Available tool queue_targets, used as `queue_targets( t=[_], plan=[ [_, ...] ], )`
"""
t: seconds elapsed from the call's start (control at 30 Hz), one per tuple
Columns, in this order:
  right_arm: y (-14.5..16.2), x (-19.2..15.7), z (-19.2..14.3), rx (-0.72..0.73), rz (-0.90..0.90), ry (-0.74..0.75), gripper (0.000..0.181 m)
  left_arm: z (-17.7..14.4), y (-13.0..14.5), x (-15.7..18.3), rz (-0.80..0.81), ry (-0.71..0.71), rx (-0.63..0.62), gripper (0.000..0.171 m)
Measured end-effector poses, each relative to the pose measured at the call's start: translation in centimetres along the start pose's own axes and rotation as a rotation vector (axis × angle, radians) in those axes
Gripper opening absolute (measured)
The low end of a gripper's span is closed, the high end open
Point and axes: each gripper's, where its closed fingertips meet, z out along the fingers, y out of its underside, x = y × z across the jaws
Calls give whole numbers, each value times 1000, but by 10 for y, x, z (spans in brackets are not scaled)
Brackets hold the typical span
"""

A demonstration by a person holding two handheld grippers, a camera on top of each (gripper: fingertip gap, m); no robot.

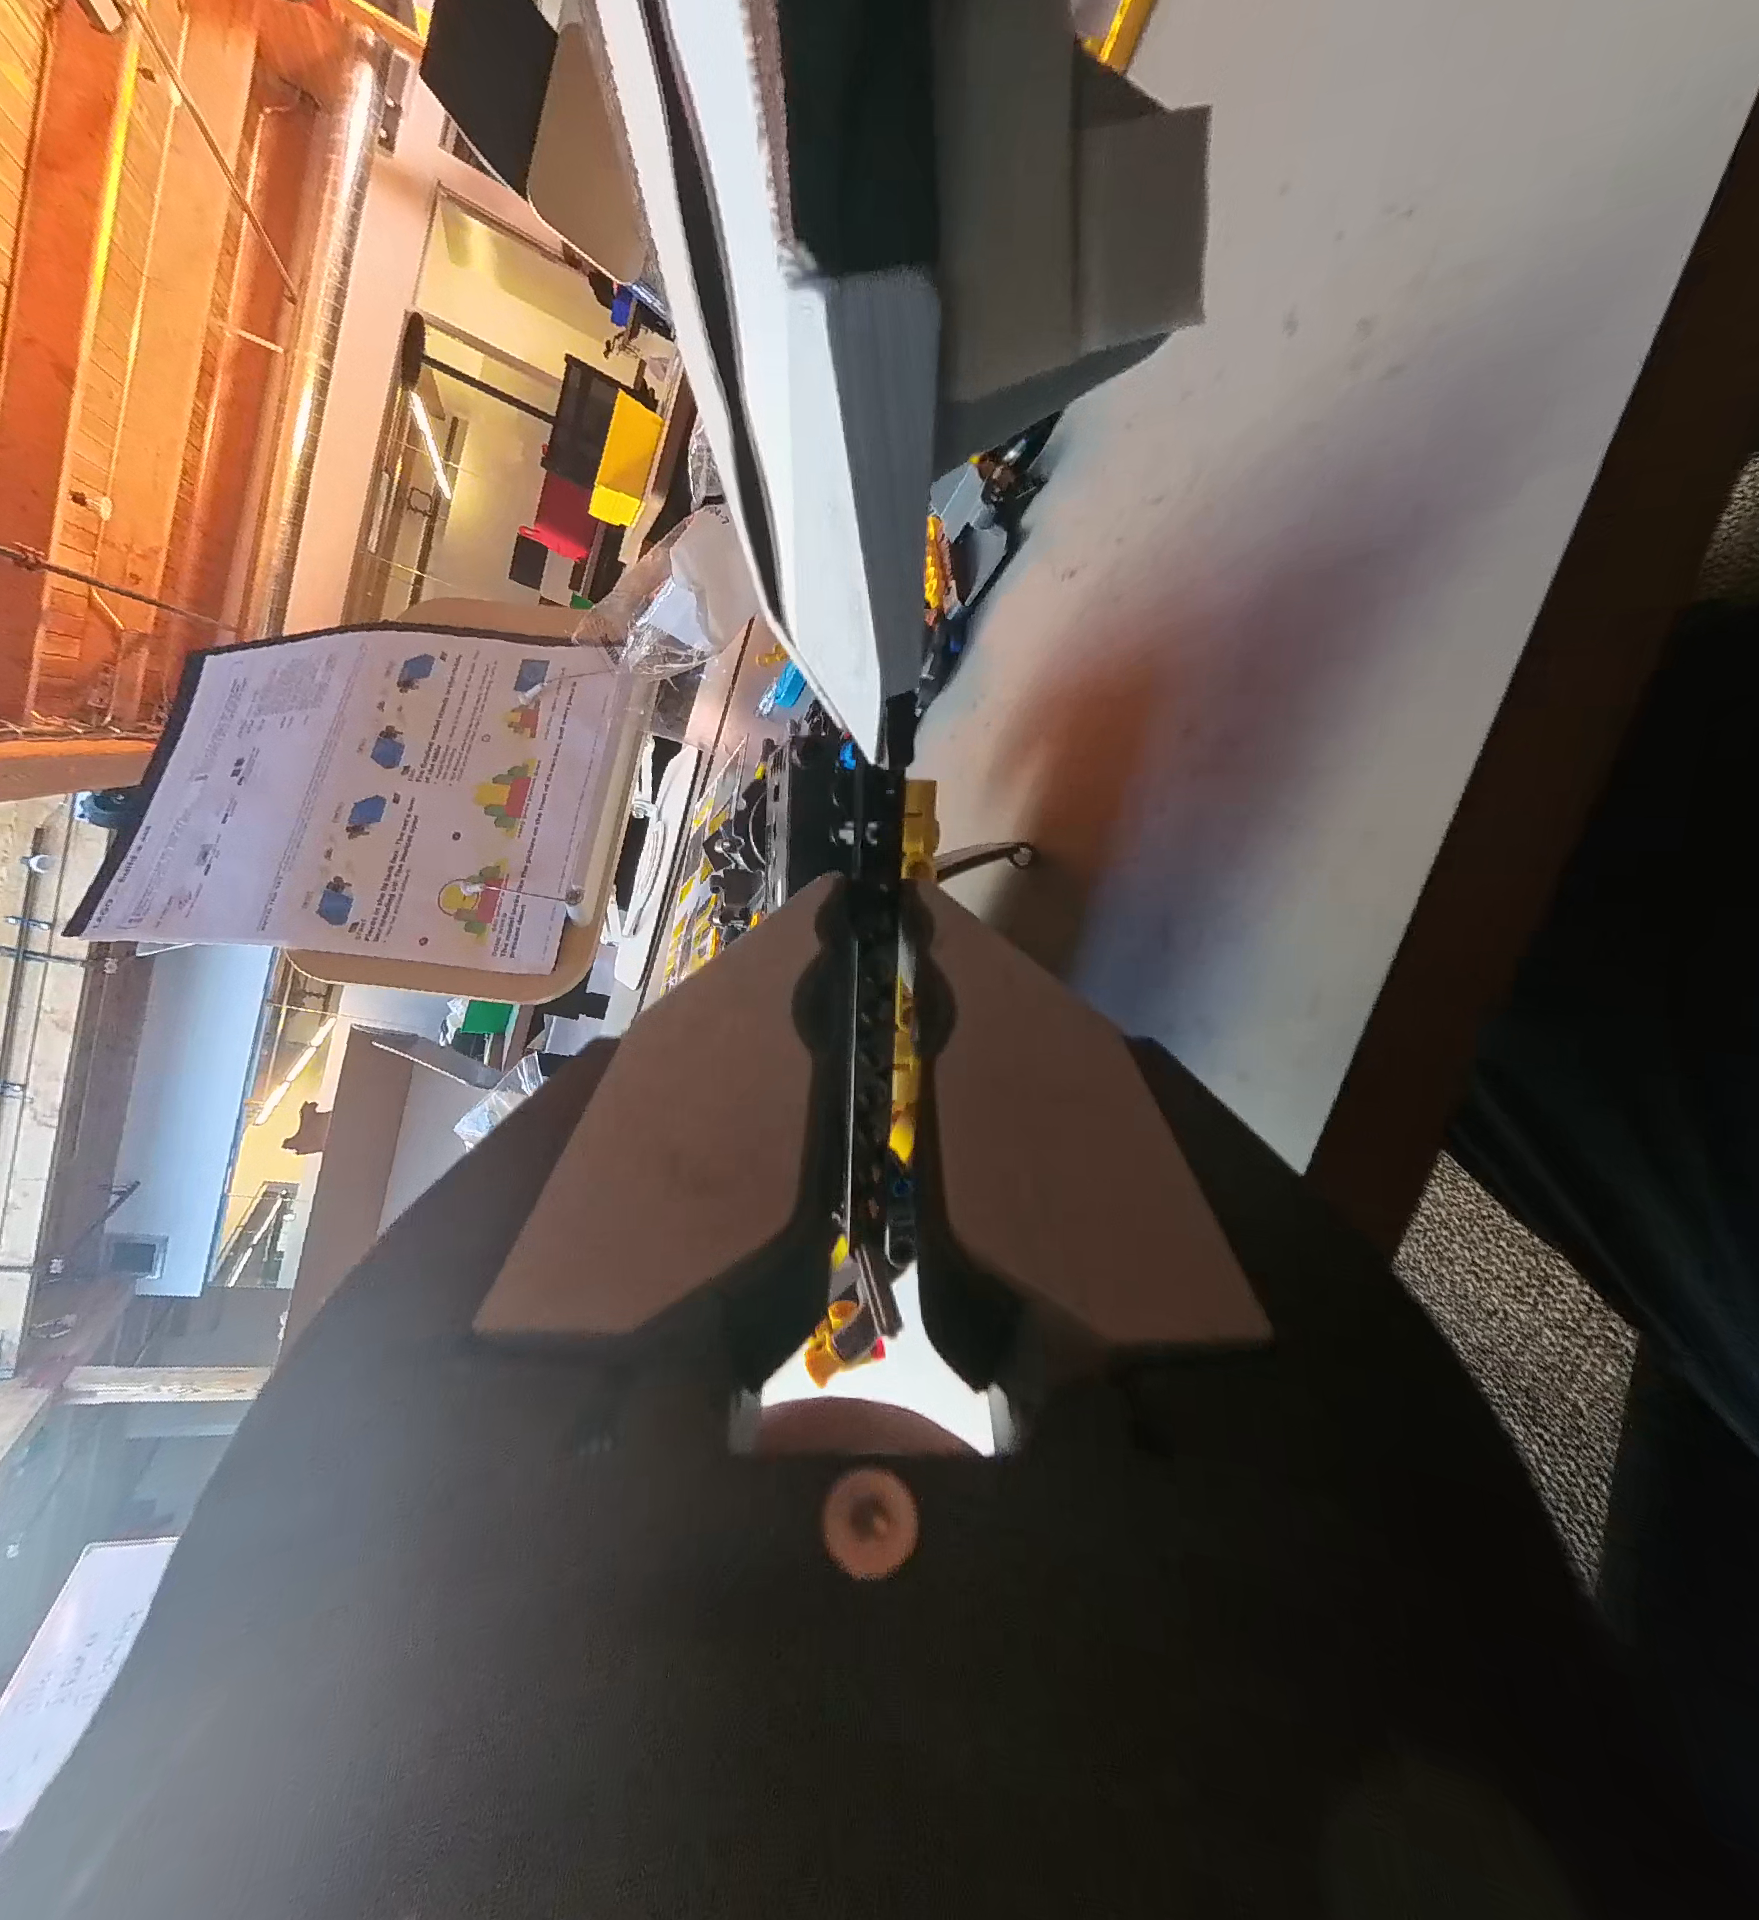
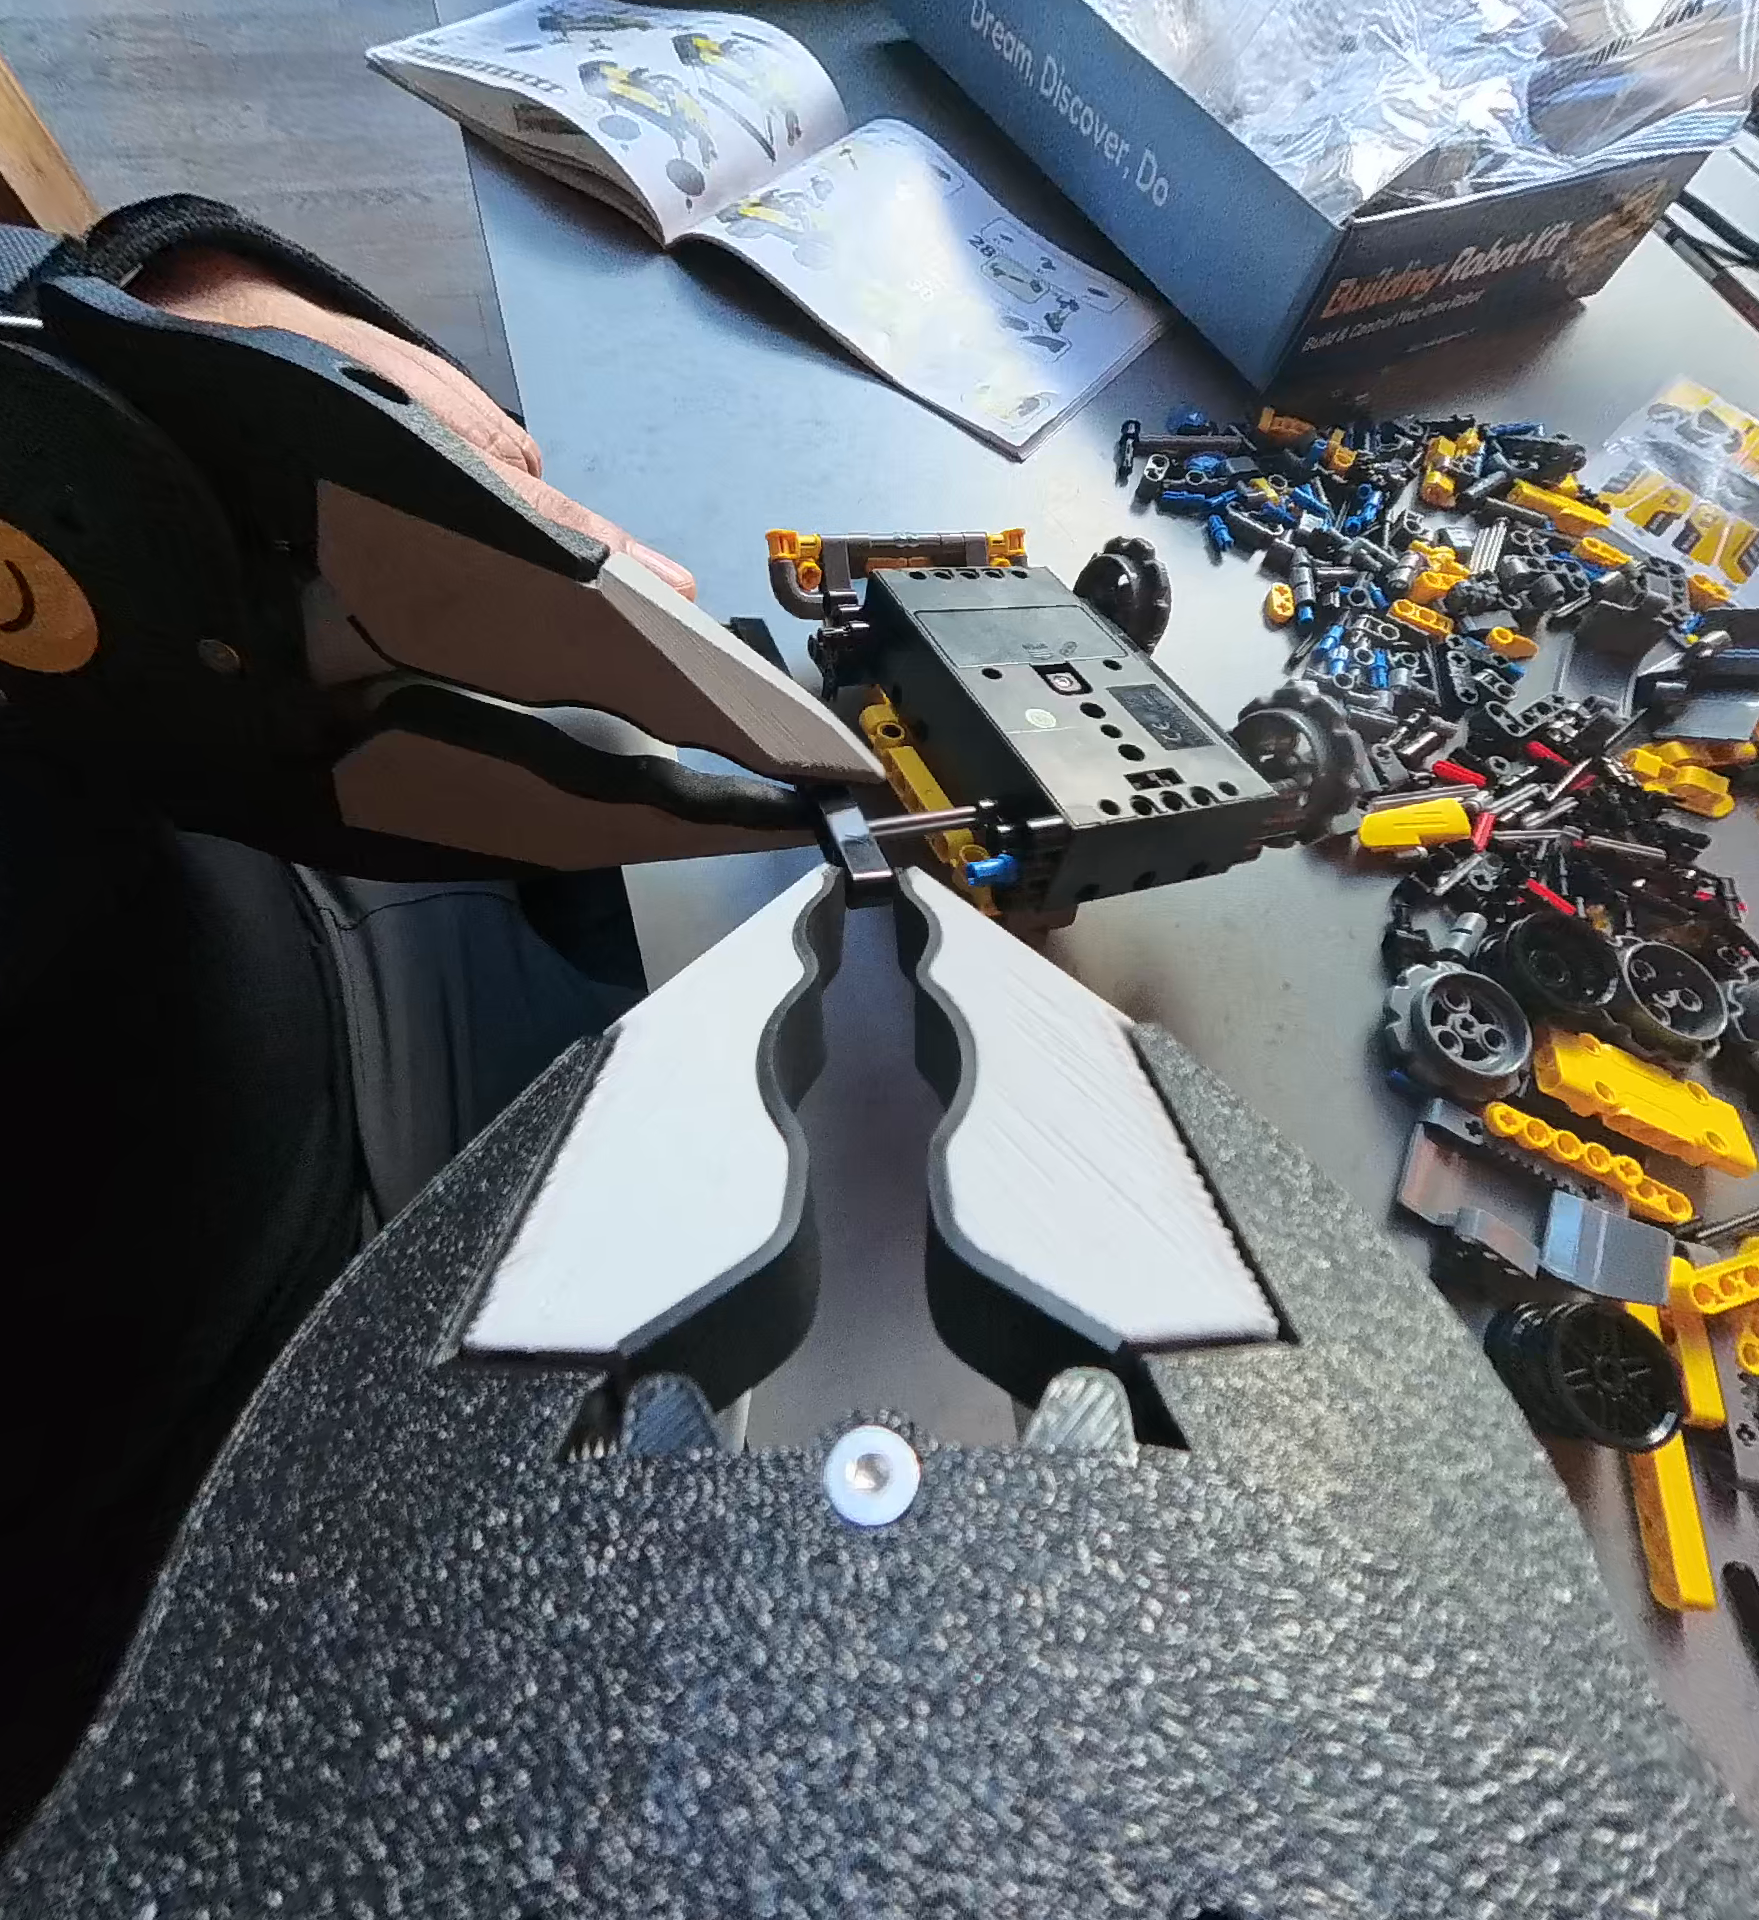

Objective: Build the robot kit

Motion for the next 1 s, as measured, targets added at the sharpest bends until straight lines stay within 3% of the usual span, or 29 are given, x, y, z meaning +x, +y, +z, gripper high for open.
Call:
queue_targets(
  t=[0.07, 0.17, 0.27, 0.47, 0.63, 1.0],
  plan=[
    [-1, 0, -2, 8, -6, -3, 10, 0, -1, 0, 1, 2, 0, 5],
    [-4, 1, -7, 37, 29, -46, 27, 0, 1, 1, 1, 0, -3, 5],
    [-10, 12, -10, 80, 50, -96, 61, 0, 0, 1, 3, -4, -3, 5],
    [-23, 30, 4, 113, 67, -199, 91, 1, 0, 1, -2, -13, -4, 5],
    [-22, 39, 24, 102, 81, -247, 103, 2, 1, 1, 0, -13, -3, 5],
    [-8, 42, 33, -114, -15, -294, 102, 3, 3, 3, -5, -12, -5, 5]
  ],
)
